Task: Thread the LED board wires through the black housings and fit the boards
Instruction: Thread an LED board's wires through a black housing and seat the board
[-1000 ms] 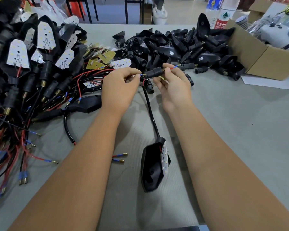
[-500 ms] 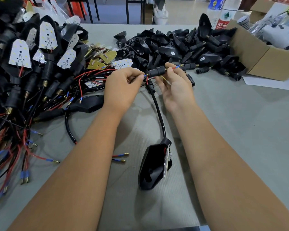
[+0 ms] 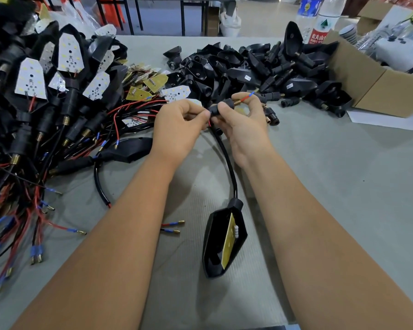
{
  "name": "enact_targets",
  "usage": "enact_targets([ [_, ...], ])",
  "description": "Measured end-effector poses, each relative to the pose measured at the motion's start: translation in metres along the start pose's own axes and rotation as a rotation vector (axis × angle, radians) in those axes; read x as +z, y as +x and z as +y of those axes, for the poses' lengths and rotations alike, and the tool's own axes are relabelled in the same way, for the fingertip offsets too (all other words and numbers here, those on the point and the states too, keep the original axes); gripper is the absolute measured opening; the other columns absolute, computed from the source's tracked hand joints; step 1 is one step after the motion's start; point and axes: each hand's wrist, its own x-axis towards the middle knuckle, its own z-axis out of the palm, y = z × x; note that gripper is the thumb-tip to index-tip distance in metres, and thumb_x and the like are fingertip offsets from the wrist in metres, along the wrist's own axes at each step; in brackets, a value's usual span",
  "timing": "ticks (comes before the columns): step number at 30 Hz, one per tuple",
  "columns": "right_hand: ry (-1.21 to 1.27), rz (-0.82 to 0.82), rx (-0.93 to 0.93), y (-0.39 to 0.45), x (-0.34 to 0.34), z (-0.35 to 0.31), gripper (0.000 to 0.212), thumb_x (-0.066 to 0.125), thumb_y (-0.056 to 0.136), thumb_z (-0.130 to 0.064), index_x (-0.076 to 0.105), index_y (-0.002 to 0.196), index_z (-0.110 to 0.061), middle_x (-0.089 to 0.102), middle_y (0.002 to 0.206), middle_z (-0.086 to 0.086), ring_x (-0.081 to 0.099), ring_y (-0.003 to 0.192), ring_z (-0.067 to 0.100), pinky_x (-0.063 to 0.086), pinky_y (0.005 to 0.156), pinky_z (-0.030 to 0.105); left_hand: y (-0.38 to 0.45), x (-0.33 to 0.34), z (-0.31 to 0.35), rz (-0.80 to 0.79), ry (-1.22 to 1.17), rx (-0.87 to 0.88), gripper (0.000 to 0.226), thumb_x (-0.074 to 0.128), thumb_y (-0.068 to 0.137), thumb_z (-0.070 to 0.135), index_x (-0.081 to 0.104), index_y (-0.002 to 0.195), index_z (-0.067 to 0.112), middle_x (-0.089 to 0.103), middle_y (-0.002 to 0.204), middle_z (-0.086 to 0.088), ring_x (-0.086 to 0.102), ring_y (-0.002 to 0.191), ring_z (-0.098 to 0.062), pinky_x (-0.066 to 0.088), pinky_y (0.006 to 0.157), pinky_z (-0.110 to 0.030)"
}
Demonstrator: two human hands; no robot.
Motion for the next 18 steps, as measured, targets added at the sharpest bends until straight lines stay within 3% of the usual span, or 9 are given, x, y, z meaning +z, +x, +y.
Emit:
enact_targets([
  [4, 0.039, -0.026, 0.018, -0.0010, 0.0003, -0.0006, 0.028, 0.059, 0.091, 0.007, 0.049, 0.107, -0.014, 0.058, 0.079, 0.009, 0.062, 0.071, 0.018, 0.057, 0.074, 0.025, -0.0007, -0.0002, 0.0017, -0.013, -0.036, 0.001, 0.007, 0.065, 0.090, 0.005, 0.069, 0.086, 0.008, 0.067, 0.070, 0.002, 0.060, 0.059, 0.004, 0.048, 0.066, -0.013],
  [6, 0.095, -0.023, 0.046, -0.0003, 0.0009, -0.0024, 0.028, 0.059, 0.091, 0.006, 0.050, 0.111, -0.012, 0.058, 0.084, 0.011, 0.063, 0.072, 0.017, 0.058, 0.078, 0.026, 0.0000, -0.0002, 0.0012, -0.010, -0.065, 0.004, 0.005, 0.065, 0.091, 0.007, 0.069, 0.090, 0.009, 0.069, 0.076, -0.002, 0.063, 0.067, -0.004, 0.053, 0.070, -0.019],
  [12, 0.254, 0.079, 0.129, 0.0038, 0.0027, -0.0058, 0.011, 0.057, 0.092, 0.007, 0.055, 0.097, -0.003, 0.057, 0.096, 0.016, 0.062, 0.083, 0.023, 0.058, 0.076, 0.025, 0.0039, 0.0038, -0.0016, 0.148, -0.138, -0.068, 0.016, 0.066, 0.091, 0.011, 0.063, 0.081, 0.023, 0.067, 0.077, -0.001, 0.066, 0.068, -0.015, 0.058, 0.063, -0.026],
  [18, 0.194, 0.066, 0.134, 0.0049, 0.0011, -0.0039, 0.012, 0.058, 0.093, 0.004, 0.055, 0.088, -0.007, 0.060, 0.086, 0.010, 0.063, 0.071, 0.017, 0.057, 0.076, 0.024, 0.0034, 0.0039, -0.0025, 0.066, -0.071, -0.041, 0.021, 0.071, 0.087, 0.009, 0.068, 0.073, 0.025, 0.064, 0.063, 0.001, 0.055, 0.060, -0.015, 0.054, 0.067, -0.037],
])
